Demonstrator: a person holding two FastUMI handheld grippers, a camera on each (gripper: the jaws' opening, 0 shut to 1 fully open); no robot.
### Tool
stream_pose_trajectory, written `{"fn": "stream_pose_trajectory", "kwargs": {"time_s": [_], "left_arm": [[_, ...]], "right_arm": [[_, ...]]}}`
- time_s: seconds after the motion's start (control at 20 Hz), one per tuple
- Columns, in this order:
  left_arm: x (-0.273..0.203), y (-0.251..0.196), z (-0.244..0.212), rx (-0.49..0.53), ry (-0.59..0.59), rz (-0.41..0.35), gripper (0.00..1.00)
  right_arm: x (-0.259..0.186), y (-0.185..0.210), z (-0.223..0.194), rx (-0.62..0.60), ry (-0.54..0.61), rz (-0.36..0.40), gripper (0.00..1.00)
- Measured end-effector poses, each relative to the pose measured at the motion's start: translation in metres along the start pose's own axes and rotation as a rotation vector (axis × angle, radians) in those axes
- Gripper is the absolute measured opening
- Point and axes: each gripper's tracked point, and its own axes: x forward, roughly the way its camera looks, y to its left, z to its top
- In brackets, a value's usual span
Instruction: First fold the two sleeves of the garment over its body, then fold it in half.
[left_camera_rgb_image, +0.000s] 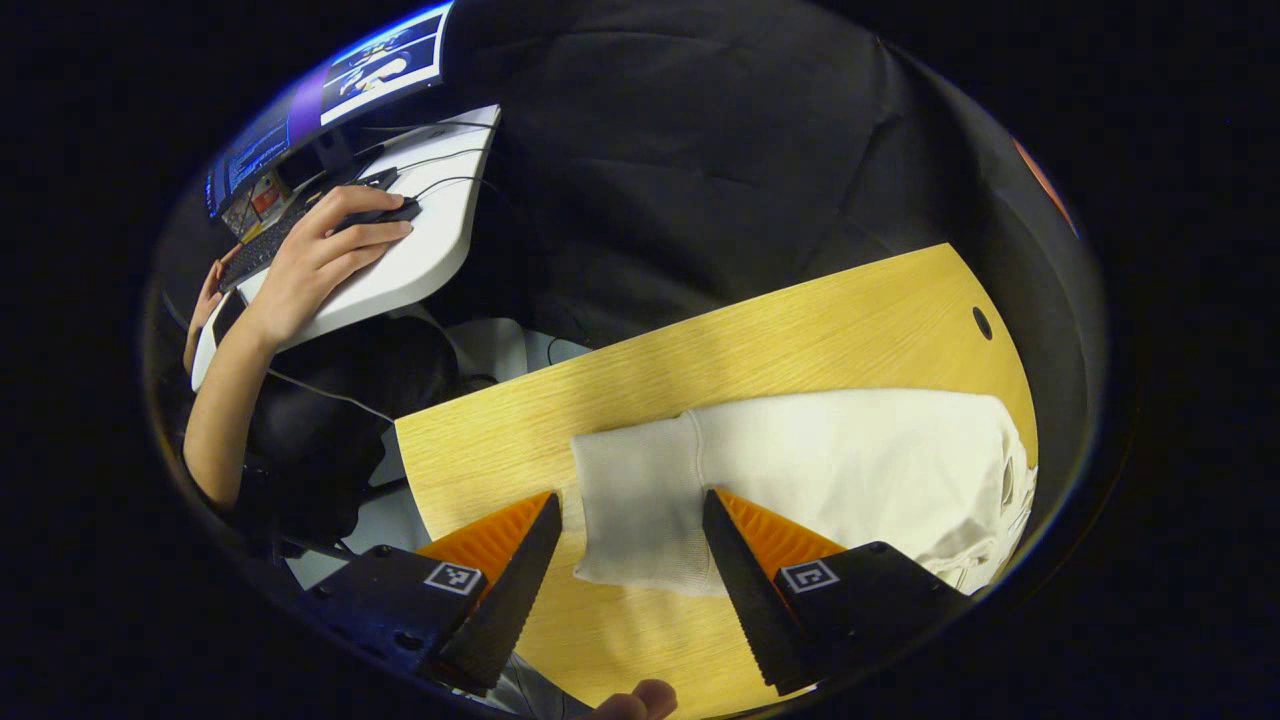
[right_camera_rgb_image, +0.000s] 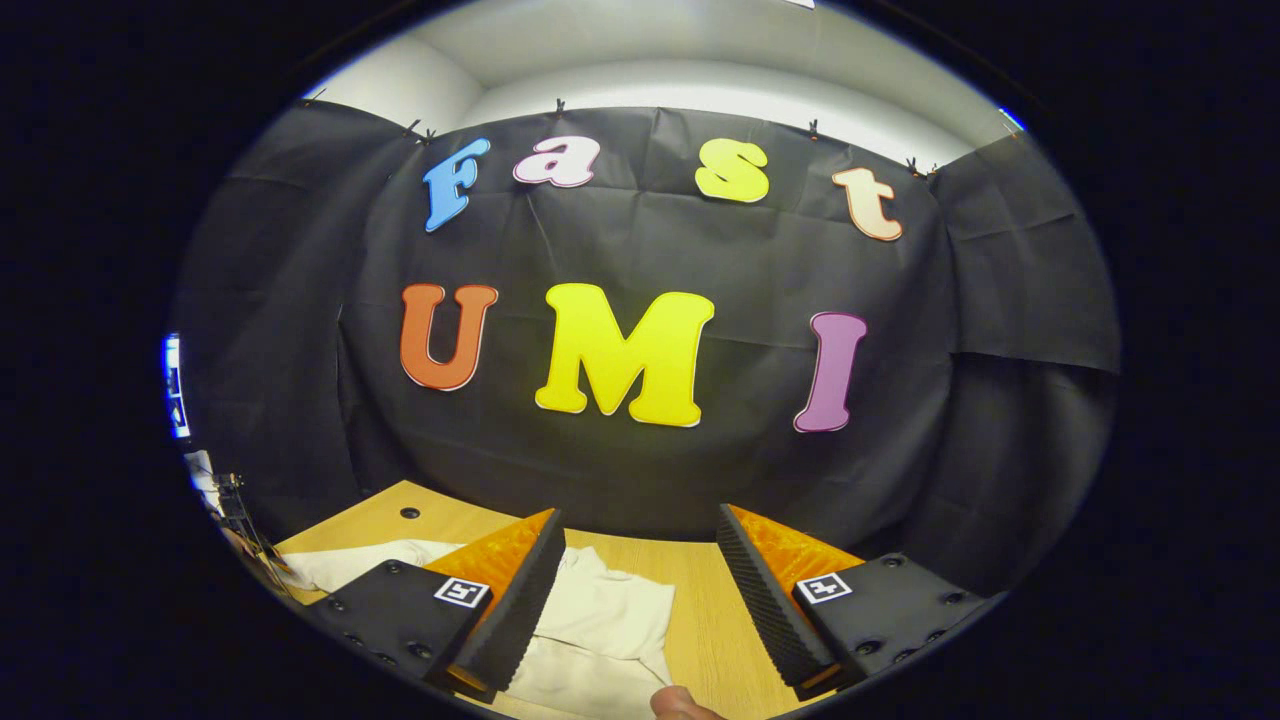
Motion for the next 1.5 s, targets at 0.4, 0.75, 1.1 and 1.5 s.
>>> {"fn": "stream_pose_trajectory", "kwargs": {"time_s": [0.4, 0.75, 1.1, 1.5], "left_arm": [[0.001, 0.000, 0.001, 0.020, 0.102, 0.002, 0.86], [0.002, -0.013, -0.003, 0.009, 0.156, -0.050, 0.53], [-0.001, -0.020, -0.002, 0.062, 0.192, -0.029, 0.10], [-0.029, -0.043, 0.027, 0.182, 0.136, -0.025, 0.08]], "right_arm": [[-0.003, 0.004, -0.011, 0.009, 0.023, -0.003, 0.94], [-0.015, 0.000, -0.014, -0.002, 0.018, -0.003, 0.94], [-0.023, -0.012, -0.012, 0.003, -0.002, -0.009, 0.95], [-0.020, -0.024, -0.011, 0.007, -0.007, -0.011, 0.93]]}}
